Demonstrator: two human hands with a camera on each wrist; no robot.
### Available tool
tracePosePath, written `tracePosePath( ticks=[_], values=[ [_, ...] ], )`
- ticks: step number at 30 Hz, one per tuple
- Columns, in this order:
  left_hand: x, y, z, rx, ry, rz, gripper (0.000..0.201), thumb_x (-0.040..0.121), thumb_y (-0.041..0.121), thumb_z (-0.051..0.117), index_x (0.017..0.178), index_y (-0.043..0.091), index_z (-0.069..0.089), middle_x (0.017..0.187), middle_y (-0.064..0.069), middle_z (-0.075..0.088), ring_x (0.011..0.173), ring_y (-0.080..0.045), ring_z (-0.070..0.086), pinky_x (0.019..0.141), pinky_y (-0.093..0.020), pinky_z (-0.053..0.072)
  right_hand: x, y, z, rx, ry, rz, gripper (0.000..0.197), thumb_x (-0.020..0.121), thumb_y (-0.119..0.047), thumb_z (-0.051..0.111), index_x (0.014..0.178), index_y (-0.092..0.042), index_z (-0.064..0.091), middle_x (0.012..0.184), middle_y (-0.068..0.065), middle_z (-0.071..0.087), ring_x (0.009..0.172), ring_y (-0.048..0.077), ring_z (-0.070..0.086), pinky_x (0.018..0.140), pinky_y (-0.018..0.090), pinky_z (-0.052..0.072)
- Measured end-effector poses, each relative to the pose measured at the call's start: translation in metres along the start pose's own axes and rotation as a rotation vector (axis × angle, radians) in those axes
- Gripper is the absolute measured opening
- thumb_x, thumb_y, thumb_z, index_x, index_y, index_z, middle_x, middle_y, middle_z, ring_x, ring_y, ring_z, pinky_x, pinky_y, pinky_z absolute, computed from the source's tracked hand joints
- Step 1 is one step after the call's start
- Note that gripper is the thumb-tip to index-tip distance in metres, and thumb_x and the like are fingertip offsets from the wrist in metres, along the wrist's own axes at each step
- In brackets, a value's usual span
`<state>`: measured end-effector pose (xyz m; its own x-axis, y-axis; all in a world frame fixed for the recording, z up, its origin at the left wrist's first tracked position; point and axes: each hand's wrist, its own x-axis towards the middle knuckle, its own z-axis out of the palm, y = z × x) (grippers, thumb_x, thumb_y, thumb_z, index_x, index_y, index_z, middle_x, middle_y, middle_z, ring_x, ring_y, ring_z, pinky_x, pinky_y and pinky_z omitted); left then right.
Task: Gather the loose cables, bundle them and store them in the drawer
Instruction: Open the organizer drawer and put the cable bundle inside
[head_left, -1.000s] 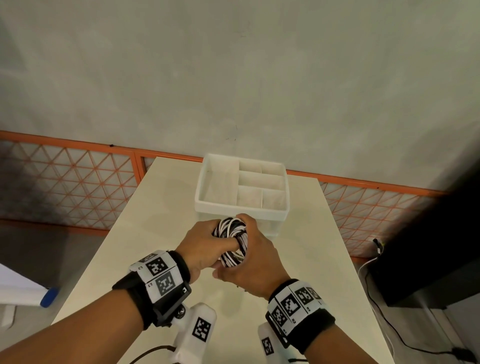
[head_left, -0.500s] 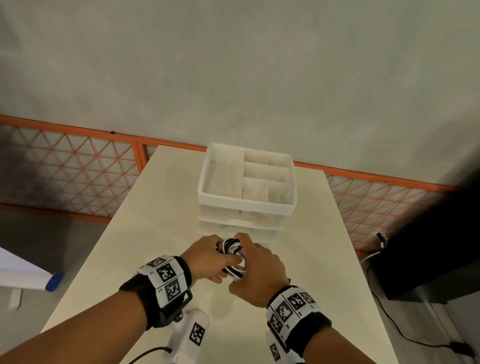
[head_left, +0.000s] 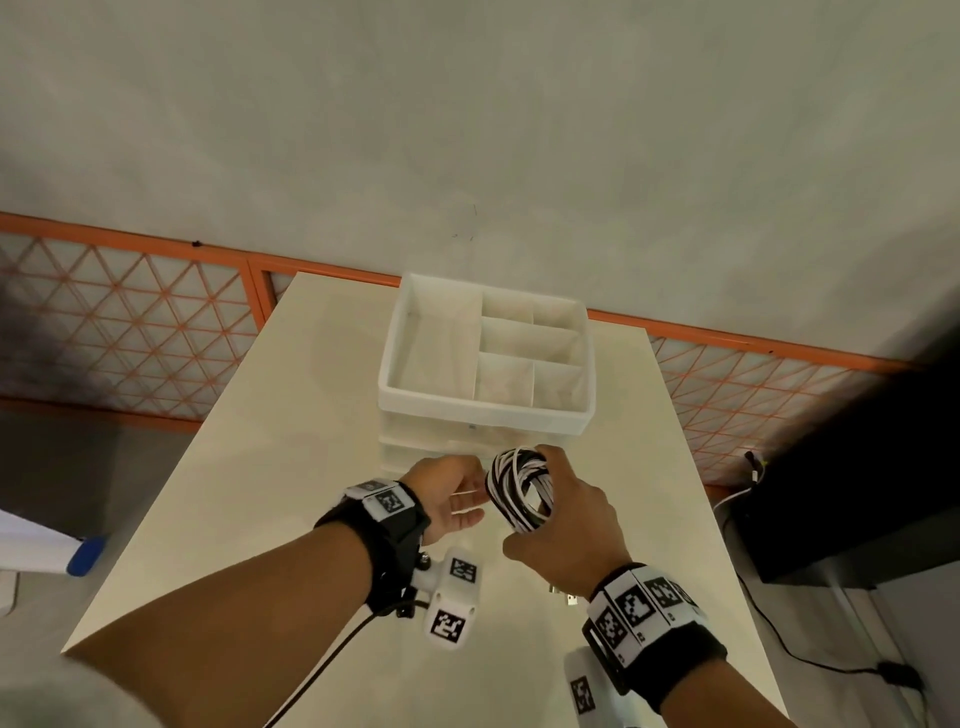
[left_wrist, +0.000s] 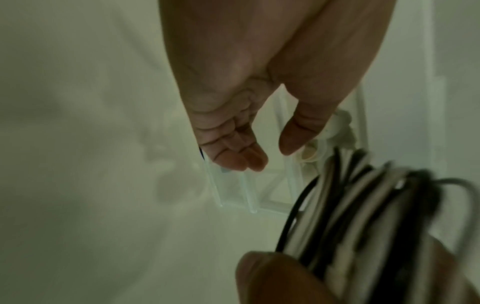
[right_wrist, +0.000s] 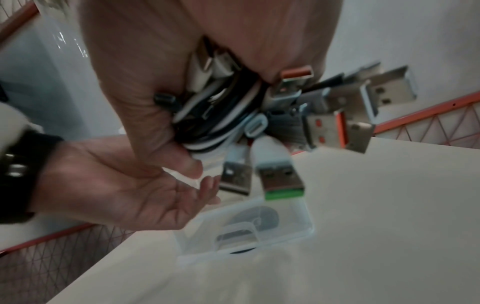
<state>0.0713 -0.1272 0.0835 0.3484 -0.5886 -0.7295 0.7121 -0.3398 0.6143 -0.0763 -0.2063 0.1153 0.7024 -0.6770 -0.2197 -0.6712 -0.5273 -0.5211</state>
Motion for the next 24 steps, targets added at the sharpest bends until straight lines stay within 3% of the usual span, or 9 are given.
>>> tracePosePath(
  ticks=[3, 5, 8, 12, 15, 18, 21, 23, 24],
  values=[
    [0.009, 0.000, 0.005, -0.111, -0.015, -0.003, 0.008, 0.081, 0.005, 0.060, 0.077, 0.011, 0.061, 0.067, -0.003, 0.056, 0.061, -0.016, 0.055, 0.066, -0.030, 0.046, -0.003, 0.002, -0.002, 0.021, 0.009, -0.012, 0.089, 0.052, -0.031, 0.073, 0.129, -0.045, 0.031, 0.086, -0.010, 0.066, 0.077, 0.019, 0.066, 0.072, 0.039, 0.059],
    [0.010, -0.004, 0.003, -0.178, -0.048, -0.020, 0.005, 0.084, 0.011, 0.064, 0.080, 0.013, 0.062, 0.064, 0.000, 0.060, 0.063, -0.016, 0.056, 0.066, -0.030, 0.045, -0.006, 0.004, -0.003, 0.031, 0.009, -0.012, 0.090, 0.052, -0.031, 0.072, 0.130, -0.044, 0.030, 0.085, -0.010, 0.066, 0.077, 0.018, 0.065, 0.072, 0.039, 0.059],
    [0.004, -0.020, -0.005, -0.179, -0.102, -0.044, 0.006, 0.086, 0.021, 0.067, 0.090, 0.016, 0.065, 0.073, -0.001, 0.064, 0.069, -0.017, 0.061, 0.066, -0.032, 0.044, -0.010, 0.007, -0.005, 0.038, 0.000, -0.006, 0.091, 0.052, -0.030, 0.072, 0.133, -0.043, 0.031, 0.085, -0.010, 0.065, 0.076, 0.018, 0.065, 0.073, 0.039, 0.059],
    [-0.020, -0.049, -0.019, -0.079, -0.151, -0.107, 0.015, 0.081, 0.024, 0.073, 0.089, 0.016, 0.063, 0.079, -0.003, 0.066, 0.076, -0.020, 0.062, 0.064, -0.032, 0.046, -0.012, 0.007, -0.007, 0.040, -0.009, -0.013, 0.091, 0.054, -0.029, 0.073, 0.133, -0.043, 0.031, 0.083, -0.010, 0.066, 0.075, 0.018, 0.065, 0.073, 0.038, 0.060],
    [-0.048, -0.049, -0.025, 0.305, -0.193, -0.112, 0.024, 0.083, 0.026, 0.074, 0.100, 0.012, 0.063, 0.085, -0.004, 0.068, 0.076, -0.019, 0.065, 0.061, -0.027, 0.049, -0.013, 0.004, -0.009, 0.034, -0.009, -0.031, 0.090, 0.055, -0.028, 0.075, 0.132, -0.044, 0.031, 0.085, -0.010, 0.067, 0.077, 0.018, 0.066, 0.075, 0.040, 0.060],
    [-0.064, -0.025, -0.026, 0.752, -0.087, 0.207, 0.023, 0.085, 0.028, 0.071, 0.100, 0.012, 0.065, 0.085, -0.001, 0.069, 0.070, -0.012, 0.066, 0.054, -0.023, 0.046, -0.012, -0.002, -0.011, 0.025, -0.015, -0.058, 0.091, 0.054, -0.028, 0.075, 0.132, -0.043, 0.031, 0.085, -0.009, 0.067, 0.076, 0.018, 0.066, 0.074, 0.040, 0.060],
    [-0.065, -0.005, -0.039, 1.212, 0.240, 0.611, 0.027, 0.085, 0.037, 0.066, 0.109, 0.024, 0.065, 0.103, 0.006, 0.067, 0.095, -0.015, 0.062, 0.075, -0.024, 0.046, -0.008, -0.009, -0.013, 0.010, -0.031, -0.086, 0.090, 0.054, -0.028, 0.076, 0.131, -0.044, 0.032, 0.086, -0.008, 0.067, 0.077, 0.020, 0.066, 0.073, 0.040, 0.060],
    [-0.059, -0.007, -0.050, 1.540, 0.262, 0.639, 0.043, 0.089, 0.038, 0.060, 0.131, 0.028, 0.055, 0.128, 0.004, 0.059, 0.118, -0.022, 0.052, 0.096, -0.033, 0.040, -0.006, -0.015, -0.013, 0.001, -0.053, -0.106, 0.092, 0.054, -0.029, 0.077, 0.132, -0.046, 0.031, 0.090, -0.008, 0.065, 0.081, 0.020, 0.065, 0.075, 0.040, 0.060],
    [-0.056, -0.012, -0.054, 1.677, 0.246, 0.604, 0.047, 0.091, 0.038, 0.056, 0.137, 0.031, 0.051, 0.135, 0.004, 0.056, 0.122, -0.023, 0.049, 0.100, -0.036, 0.037, -0.004, -0.017, -0.012, -0.007, -0.061, -0.119, 0.093, 0.054, -0.030, 0.077, 0.132, -0.047, 0.030, 0.091, -0.008, 0.065, 0.081, 0.020, 0.065, 0.075, 0.040, 0.060]
  ],
)
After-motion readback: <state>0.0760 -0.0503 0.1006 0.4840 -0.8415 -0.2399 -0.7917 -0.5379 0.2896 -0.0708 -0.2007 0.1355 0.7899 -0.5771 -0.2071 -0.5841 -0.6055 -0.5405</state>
